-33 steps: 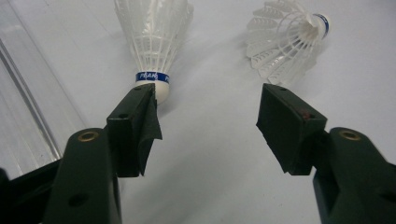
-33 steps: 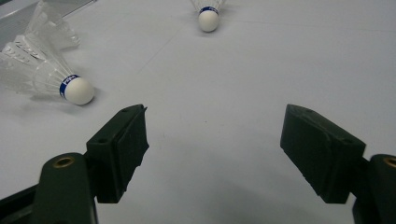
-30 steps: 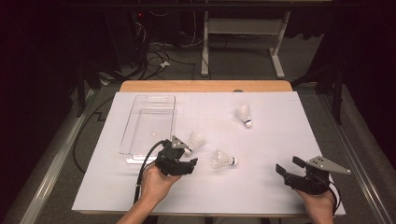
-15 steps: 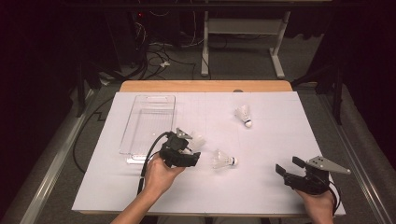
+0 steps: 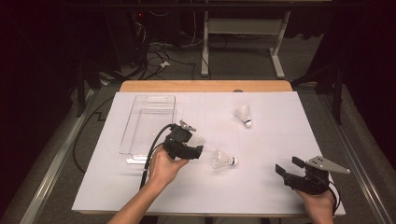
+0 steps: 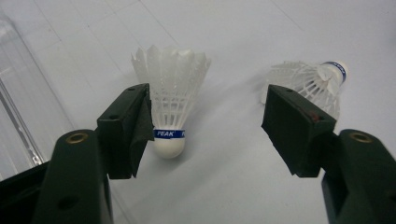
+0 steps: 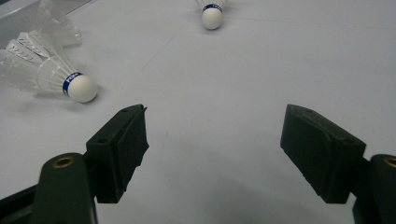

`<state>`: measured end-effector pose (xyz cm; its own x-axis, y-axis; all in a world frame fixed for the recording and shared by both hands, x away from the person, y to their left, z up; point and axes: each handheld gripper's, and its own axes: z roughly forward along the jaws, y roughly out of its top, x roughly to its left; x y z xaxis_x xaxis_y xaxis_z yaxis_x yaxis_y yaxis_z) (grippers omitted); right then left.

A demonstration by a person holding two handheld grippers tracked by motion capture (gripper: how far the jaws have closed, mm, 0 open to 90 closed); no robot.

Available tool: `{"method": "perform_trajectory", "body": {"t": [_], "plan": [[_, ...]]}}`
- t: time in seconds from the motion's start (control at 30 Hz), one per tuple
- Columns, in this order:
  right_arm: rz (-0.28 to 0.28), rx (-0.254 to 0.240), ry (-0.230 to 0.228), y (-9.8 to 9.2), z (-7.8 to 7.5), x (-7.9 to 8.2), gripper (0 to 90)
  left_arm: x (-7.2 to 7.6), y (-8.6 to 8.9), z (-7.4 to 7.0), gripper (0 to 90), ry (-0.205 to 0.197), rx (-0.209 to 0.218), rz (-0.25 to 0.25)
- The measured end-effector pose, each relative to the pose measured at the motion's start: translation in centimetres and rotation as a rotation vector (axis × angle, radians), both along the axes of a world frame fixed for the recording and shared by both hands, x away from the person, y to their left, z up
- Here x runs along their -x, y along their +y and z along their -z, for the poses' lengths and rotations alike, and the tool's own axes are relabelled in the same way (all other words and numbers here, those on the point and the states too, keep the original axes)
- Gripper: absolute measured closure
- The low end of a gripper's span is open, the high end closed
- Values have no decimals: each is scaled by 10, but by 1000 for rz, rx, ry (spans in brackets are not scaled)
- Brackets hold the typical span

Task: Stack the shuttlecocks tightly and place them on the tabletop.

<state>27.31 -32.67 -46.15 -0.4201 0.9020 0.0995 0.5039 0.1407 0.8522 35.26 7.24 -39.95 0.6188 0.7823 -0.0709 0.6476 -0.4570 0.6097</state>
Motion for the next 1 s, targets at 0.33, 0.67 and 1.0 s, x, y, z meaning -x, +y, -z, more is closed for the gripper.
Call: {"method": "perform_trajectory", "body": {"t": [0.33, 0.67, 1.0], "plan": [[-3, 2, 0, 0, 0, 0, 232, -13, 2, 0, 337, 29, 7, -30], [-2, 3, 2, 0, 0, 0, 232, -21, 0, -2, 341, 45, -3, -43], [-2, -3, 3, 0, 0, 0, 235, -41, -10, -8, 341, 80, -4, -62]]}}
